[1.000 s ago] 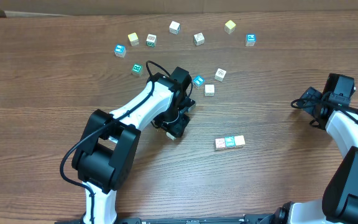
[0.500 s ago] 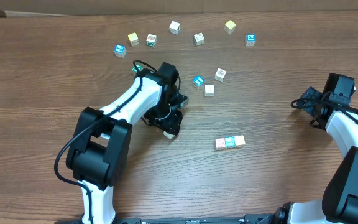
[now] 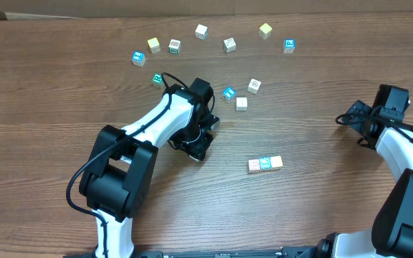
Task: Form a horizontal line
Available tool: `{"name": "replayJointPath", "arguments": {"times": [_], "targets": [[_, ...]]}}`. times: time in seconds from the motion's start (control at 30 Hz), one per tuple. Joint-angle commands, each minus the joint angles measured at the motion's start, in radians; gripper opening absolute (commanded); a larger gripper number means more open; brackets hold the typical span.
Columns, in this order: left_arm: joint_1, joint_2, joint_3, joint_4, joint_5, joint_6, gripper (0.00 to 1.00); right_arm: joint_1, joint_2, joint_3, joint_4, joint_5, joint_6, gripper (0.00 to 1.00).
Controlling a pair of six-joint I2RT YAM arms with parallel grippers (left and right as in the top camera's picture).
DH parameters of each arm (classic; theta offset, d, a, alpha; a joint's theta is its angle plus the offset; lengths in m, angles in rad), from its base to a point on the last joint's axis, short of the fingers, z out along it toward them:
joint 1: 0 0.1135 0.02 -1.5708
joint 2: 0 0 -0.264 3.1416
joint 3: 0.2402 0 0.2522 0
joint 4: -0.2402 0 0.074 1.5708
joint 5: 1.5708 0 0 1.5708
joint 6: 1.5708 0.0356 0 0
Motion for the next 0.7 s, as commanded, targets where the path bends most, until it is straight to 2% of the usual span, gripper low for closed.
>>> {"name": "replayJointPath", "arguments": {"times": [0.0,0.1,0.3,0.4,0.67], "targets": [[0.006,0.016,0.000,0.002,0.093,0.038,0.26,-0.002,0.001,0.006,0.006,0.002,0.003,1.00],[0.029,0.016,0.024,-0.020,0.201,0.086,0.26,-0.002,0.001,0.006,0.006,0.003,0.003,1.00],[0.134,0.016,0.041,-0.039,0.528,0.206,0.30,-0.002,0.001,0.006,0.006,0.002,0.003,1.00],[0.186,0.016,0.039,-0.035,0.557,0.222,0.38,-0.002,0.001,0.006,0.006,0.002,0.003,1.00],[0.229,0.063,0.012,-0.018,0.556,0.232,0.37,-0.002,0.001,0.006,0.006,0.002,0.003,1.00]]}}
